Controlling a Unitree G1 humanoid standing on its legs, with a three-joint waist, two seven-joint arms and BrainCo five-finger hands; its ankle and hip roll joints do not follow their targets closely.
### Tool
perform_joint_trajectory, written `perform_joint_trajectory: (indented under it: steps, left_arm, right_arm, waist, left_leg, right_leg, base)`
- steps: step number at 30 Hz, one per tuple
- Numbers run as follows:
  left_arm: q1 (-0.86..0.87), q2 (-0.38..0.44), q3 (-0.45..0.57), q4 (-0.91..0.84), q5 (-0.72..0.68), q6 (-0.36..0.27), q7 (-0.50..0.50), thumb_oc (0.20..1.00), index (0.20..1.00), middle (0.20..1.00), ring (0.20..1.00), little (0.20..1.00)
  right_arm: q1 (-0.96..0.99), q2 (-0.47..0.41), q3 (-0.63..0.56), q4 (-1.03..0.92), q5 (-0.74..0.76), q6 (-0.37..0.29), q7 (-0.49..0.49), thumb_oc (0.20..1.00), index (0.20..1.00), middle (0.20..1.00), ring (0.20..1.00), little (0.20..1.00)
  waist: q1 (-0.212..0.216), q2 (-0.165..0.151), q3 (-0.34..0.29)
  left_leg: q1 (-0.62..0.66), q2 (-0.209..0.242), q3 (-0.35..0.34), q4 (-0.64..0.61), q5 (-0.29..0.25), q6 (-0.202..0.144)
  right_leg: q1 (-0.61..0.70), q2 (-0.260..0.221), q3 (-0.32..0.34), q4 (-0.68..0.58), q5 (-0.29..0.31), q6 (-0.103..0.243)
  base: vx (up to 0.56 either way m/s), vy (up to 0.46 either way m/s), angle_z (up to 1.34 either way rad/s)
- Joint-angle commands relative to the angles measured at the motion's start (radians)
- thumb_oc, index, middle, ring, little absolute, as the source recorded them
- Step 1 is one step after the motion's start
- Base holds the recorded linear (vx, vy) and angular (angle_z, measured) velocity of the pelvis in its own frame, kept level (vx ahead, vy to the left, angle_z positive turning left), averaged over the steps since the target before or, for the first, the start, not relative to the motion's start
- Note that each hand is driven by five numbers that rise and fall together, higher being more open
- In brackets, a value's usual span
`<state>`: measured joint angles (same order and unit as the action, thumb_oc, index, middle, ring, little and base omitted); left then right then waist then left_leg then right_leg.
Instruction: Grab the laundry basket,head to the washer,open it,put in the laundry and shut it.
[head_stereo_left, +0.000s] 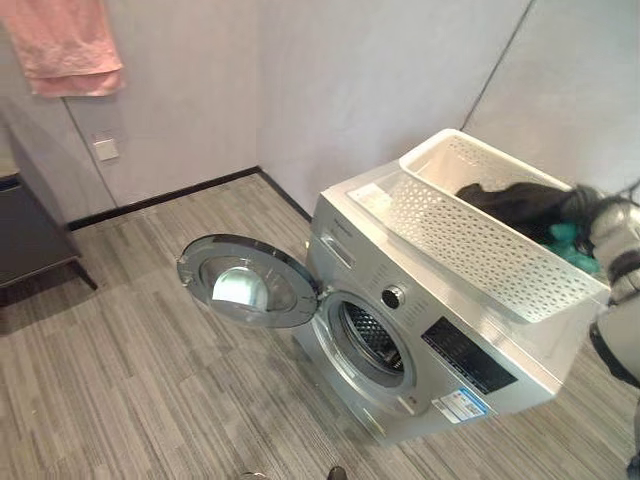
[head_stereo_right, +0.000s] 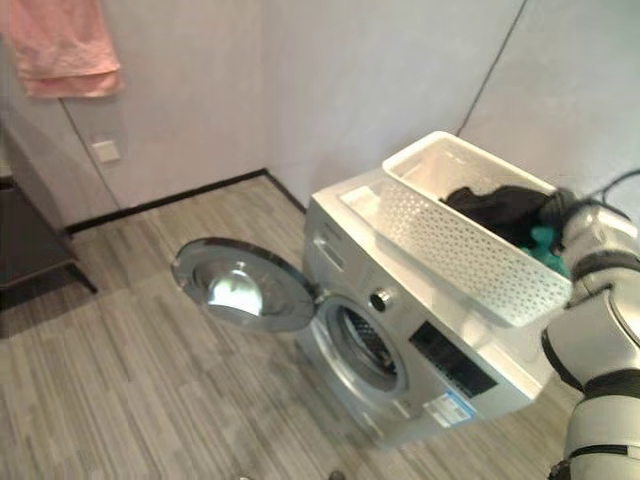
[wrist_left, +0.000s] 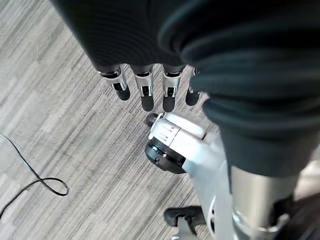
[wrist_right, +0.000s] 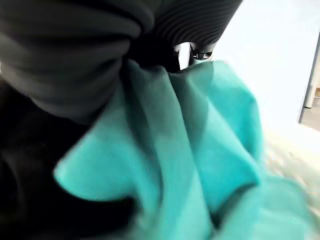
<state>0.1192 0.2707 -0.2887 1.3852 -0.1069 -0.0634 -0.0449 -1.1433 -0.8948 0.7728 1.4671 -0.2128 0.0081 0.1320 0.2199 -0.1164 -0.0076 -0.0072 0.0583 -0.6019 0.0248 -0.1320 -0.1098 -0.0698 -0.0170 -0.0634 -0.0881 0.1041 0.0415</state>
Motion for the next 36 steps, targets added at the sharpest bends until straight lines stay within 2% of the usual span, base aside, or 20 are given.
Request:
perform_joint_trajectory:
  steps: [1,8,15,23,29,36]
  left_arm:
    - [-0.057,0.041,0.0,0.055,0.028,-0.021,-0.018,1.0,1.0,1.0,1.0,1.0]
    - [-0.057,0.03,-0.019,0.052,0.023,-0.029,-0.012,1.0,1.0,1.0,1.0,1.0]
    - [-0.078,0.026,-0.045,0.041,0.012,-0.038,0.003,1.0,1.0,1.0,1.0,1.0]
    - [-0.074,0.029,-0.038,0.036,0.007,-0.036,0.0,1.0,1.0,1.0,1.0,1.0]
    - [-0.054,0.029,-0.028,0.035,0.0,-0.036,-0.011,1.0,1.0,1.0,1.0,1.0]
    - [-0.05,0.028,-0.022,0.003,-0.032,-0.046,-0.014,1.0,1.0,1.0,1.0,1.0]
  right_arm:
    - [-0.131,-0.089,0.058,0.019,-0.004,-0.005,0.0,1.0,1.0,1.0,1.0,1.0]
    - [-0.217,-0.06,0.064,0.002,0.085,-0.011,-0.013,1.0,1.0,1.0,1.0,1.0]
    - [-0.373,-0.006,0.126,-0.019,0.159,-0.016,-0.025,1.0,1.0,1.0,1.0,1.0]
    - [-0.344,0.033,0.131,0.0,0.147,-0.009,0.004,1.0,1.0,1.0,1.0,1.0]
    - [-0.278,0.022,0.121,0.011,0.1,-0.006,0.018,1.0,1.0,1.0,1.0,1.0]
    - [-0.23,-0.053,0.13,0.016,0.075,-0.008,0.035,1.0,1.0,1.0,1.0,1.0]
  waist:
    - [0.012,-0.03,0.006]
    - [0.013,-0.029,-0.003]
    - [0.019,-0.039,-0.012]
    - [0.041,-0.045,-0.001]
    - [0.057,-0.029,0.021]
    - [0.065,-0.006,0.051]
  left_leg:
    - [0.064,0.004,0.045,-0.106,0.074,0.029]
    - [0.066,0.005,0.042,-0.107,0.075,0.027]
    - [0.066,0.007,0.035,-0.108,0.075,0.023]
    - [0.056,0.008,0.022,-0.106,0.079,0.02]
    - [0.039,0.007,0.012,-0.107,0.088,0.017]
    - [0.0,-0.005,0.005,-0.106,0.109,0.012]
  right_leg:
    - [0.035,-0.064,0.018,0.028,-0.102,0.039]
    - [0.049,-0.06,0.013,0.021,-0.105,0.035]
    - [0.056,-0.059,0.003,0.015,-0.106,0.033]
    - [0.051,-0.059,-0.012,0.019,-0.106,0.033]
    - [0.043,-0.059,-0.022,0.015,-0.105,0.034]
    - [0.023,-0.06,-0.032,0.009,-0.102,0.035]
  base:
    - [0.02,-0.032,0.13]
    - [0.0,-0.003,0.02]
    - [0.0,0.004,0.04]
    - [0.0,0.002,0.02]
    - [-0.01,-0.005,0.08]
    - [-0.03,-0.01,0.06]
